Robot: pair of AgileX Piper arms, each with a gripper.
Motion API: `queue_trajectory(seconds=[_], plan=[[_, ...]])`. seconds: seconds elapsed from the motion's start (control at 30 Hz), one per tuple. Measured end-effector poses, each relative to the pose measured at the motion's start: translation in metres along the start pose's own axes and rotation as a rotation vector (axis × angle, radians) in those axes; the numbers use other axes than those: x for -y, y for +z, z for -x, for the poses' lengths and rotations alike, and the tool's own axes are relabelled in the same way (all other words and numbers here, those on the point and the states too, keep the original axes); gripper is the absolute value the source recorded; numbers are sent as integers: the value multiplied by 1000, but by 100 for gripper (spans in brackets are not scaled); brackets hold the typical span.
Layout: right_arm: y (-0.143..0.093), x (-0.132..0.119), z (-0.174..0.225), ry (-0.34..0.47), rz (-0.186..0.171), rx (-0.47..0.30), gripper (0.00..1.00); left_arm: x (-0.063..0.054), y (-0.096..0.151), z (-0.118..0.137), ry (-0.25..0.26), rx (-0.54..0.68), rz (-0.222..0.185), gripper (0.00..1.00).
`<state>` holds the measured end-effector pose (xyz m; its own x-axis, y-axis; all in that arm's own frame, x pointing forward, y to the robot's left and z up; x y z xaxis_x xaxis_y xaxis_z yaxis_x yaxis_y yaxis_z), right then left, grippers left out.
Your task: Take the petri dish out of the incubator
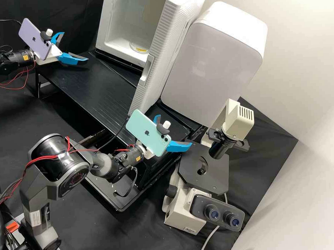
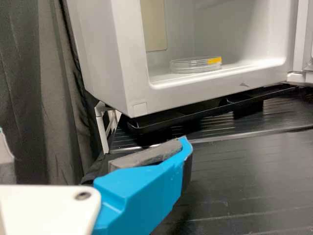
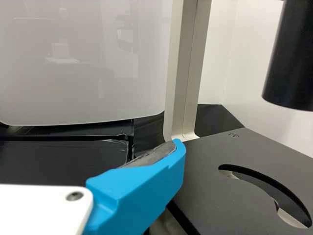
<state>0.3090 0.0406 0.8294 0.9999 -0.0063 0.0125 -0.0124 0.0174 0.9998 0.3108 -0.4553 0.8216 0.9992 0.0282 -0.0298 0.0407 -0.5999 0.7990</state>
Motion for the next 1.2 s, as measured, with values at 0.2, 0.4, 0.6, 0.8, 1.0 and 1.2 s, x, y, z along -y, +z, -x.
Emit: queue_trajectory(seconds=[0.2,0.4,0.6,0.8,1.0,1.2], plan=[[0,0,0,0,0,0,100,0,0,0,0,0,0,100],[0,0,0,0,0,0,100,0,1,0,0,2,0,100],[0,0,0,0,0,0,100,2,16,1,-9,68,-10,100],[0,0,0,0,0,0,100,3,45,8,-30,238,23,100],[0,0,0,0,0,0,100,9,74,15,-76,411,24,100],[0,0,0,0,0,0,100,3,99,17,-66,546,-12,100]])
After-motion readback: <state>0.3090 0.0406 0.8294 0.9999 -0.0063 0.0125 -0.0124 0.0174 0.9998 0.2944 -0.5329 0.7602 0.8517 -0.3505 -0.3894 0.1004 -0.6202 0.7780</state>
